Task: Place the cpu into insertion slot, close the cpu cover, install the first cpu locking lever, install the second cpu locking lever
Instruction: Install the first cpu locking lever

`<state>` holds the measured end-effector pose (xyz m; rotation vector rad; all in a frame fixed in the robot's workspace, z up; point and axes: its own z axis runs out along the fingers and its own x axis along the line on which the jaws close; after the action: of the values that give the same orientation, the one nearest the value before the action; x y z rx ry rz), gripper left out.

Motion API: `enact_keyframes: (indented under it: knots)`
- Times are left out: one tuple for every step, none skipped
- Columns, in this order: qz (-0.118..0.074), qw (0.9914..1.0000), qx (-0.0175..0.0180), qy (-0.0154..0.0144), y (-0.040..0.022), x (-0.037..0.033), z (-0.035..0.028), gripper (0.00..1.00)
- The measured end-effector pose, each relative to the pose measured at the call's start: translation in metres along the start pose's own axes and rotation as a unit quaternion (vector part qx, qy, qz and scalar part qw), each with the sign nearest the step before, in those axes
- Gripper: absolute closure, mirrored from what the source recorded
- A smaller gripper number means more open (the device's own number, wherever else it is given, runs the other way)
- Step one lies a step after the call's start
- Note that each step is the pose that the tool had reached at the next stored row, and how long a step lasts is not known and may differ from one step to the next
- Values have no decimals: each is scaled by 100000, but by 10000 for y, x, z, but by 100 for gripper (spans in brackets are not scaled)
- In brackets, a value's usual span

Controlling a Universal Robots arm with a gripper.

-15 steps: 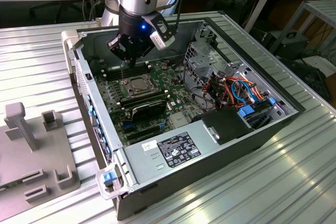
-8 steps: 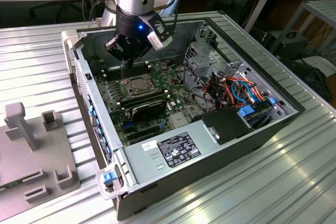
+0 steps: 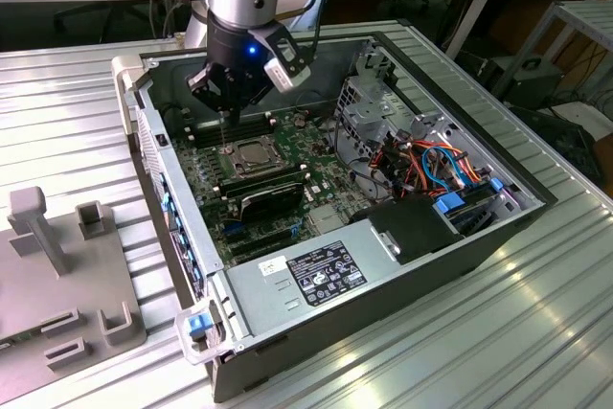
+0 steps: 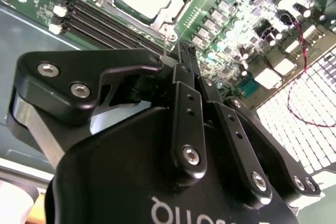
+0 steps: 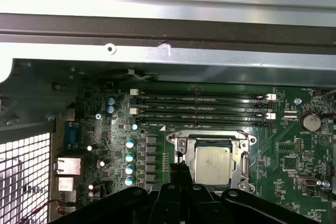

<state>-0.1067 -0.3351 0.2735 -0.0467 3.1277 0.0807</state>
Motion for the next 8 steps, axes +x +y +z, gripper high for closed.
enact_keyframes:
  knots:
    - [1, 100000, 0, -1, 0, 10, 0, 89]
    - [-1, 100000, 0, 2, 1, 23, 0, 89]
    - [0, 100000, 1, 1, 2, 62, 0, 89]
    - [-3, 100000, 1, -2, 3, 85, 0, 89]
    - [-6, 100000, 2, 1, 3, 101, 0, 89]
    - [-6, 100000, 1, 1, 4, 124, 0, 89]
    - [-13, 100000, 2, 5, 4, 142, 0, 89]
    - [-29, 100000, 0, 3, 5, 167, 0, 89]
